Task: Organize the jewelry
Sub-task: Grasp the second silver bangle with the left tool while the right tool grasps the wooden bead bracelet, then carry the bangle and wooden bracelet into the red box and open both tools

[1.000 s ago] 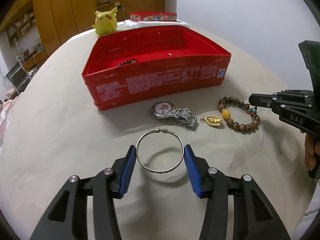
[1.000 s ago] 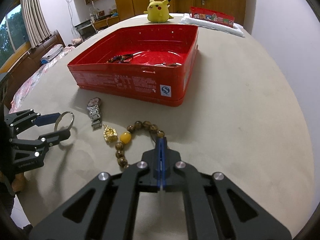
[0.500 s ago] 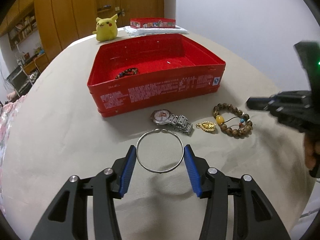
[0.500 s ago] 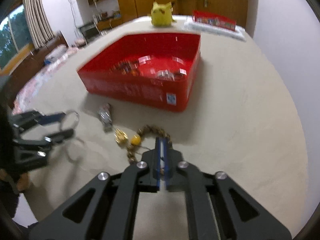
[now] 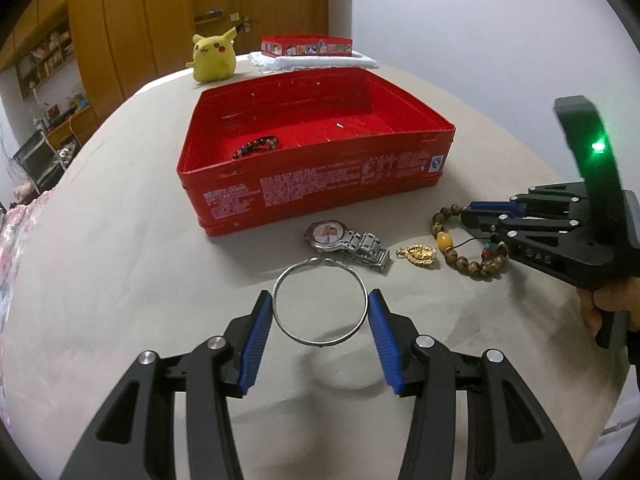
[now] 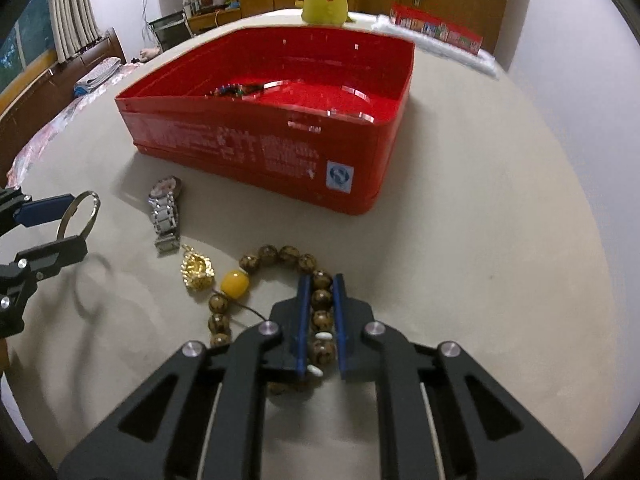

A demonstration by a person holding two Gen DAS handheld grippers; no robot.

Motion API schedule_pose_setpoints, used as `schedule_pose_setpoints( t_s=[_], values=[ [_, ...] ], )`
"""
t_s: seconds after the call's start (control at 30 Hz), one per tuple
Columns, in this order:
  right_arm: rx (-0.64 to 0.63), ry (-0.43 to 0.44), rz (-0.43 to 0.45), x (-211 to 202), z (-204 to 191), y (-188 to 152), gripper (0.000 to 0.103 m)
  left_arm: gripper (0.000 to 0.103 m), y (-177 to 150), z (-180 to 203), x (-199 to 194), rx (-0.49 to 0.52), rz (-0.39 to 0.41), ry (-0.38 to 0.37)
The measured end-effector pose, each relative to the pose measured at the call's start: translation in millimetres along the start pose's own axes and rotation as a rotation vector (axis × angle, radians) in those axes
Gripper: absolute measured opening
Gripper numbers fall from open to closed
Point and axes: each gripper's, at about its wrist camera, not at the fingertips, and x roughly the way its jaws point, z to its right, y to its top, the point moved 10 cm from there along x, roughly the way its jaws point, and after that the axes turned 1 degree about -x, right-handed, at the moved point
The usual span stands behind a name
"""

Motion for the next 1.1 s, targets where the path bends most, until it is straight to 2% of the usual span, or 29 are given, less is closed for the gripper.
schedule_pose_setpoints(
  t_s=[0.27, 0.63, 0.87, 1.1],
  values=[
    [-0.005, 0.010, 0.093, -49.9, -8.2, 13.7, 0.009, 0.049, 6.4, -1.7, -11.3, -0.001, 0.023, 0.006],
    [-0.019, 0.025, 0.189, -107.6, -11.5, 45.2, 0.009, 0.049, 32.4, -3.5, -43.2, 0.015, 0.082, 0.014],
    [-0.045, 0.024, 0.237, -130.6, -14.2, 68.6, 0.009, 0.049, 61.4, -8.2, -61.2, 0.023, 0.127, 0.025],
    [-0.044, 0.035, 0.250, -133.0, -10.1, 92.7, 0.009, 0.049, 87.7, -15.4, -65.0, 0.039, 0.148, 0.024]
  ],
)
